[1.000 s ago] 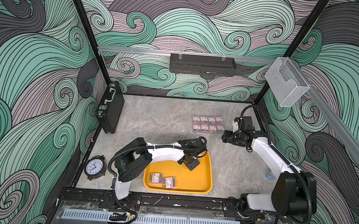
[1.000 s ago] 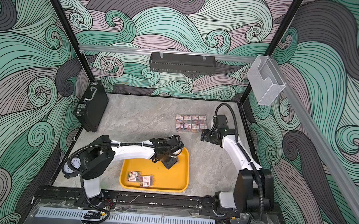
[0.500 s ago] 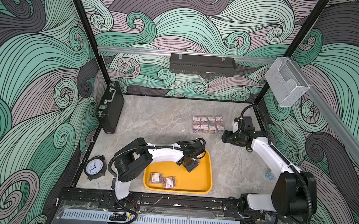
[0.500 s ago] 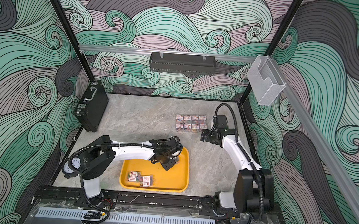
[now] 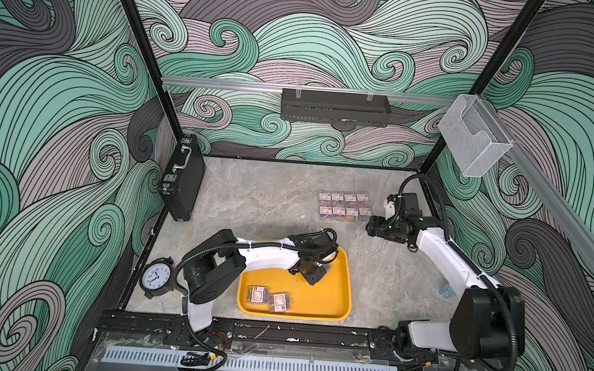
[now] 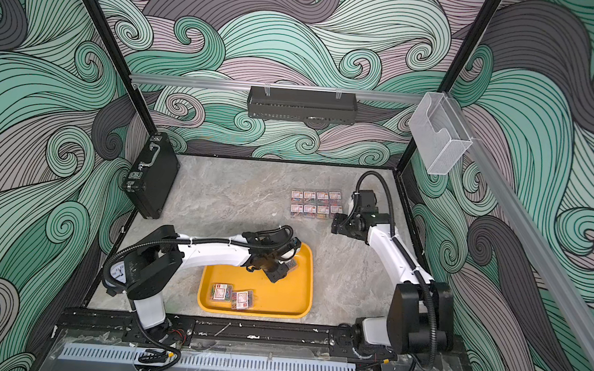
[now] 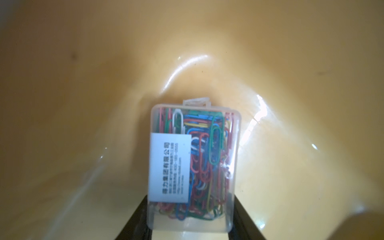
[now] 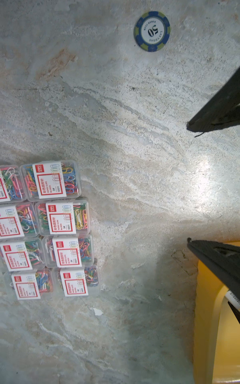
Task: Take the paper clips out of the storage box
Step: Pick up the boxed paper clips from the storage box.
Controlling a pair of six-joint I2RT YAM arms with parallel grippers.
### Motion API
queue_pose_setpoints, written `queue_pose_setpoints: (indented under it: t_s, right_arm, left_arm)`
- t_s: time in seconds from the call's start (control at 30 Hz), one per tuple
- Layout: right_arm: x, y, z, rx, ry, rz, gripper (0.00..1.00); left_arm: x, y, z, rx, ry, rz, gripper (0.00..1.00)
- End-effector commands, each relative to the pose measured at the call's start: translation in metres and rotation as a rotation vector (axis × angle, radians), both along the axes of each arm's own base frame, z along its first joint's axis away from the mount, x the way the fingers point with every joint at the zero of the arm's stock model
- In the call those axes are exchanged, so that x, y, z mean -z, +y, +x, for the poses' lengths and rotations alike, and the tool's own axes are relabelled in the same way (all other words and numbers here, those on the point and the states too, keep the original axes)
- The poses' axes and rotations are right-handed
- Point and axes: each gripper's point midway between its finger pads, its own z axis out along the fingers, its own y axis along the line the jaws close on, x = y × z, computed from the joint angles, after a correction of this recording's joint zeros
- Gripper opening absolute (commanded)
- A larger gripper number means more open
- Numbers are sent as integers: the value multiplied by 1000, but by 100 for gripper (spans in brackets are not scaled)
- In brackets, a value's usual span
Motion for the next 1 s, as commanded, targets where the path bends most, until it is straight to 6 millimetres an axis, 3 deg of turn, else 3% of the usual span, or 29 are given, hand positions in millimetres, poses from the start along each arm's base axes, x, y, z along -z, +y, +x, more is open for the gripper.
queue_pose_setpoints:
  t_s: [0.0,0.2,0.37,0.63,0.97]
  right_arm:
    - [-7,12,-6,-43,-21,60,81]
    - [-28,44,-9,-135,-97,192,81]
    - [-51,74,-11,-223,-161,293,81]
    - [-88,126,-15,-344,-250,496,81]
    - [-128,200,-28,-525,-315,723,84]
  left_arm:
    - [-32,-3,5,-42,0,-138,46]
    - [-59,17,7,-125,18,-263,46]
    - [-88,36,20,-234,36,-385,46]
    - [-149,63,47,-370,67,-645,45]
    - [-190,74,61,-361,172,-892,44]
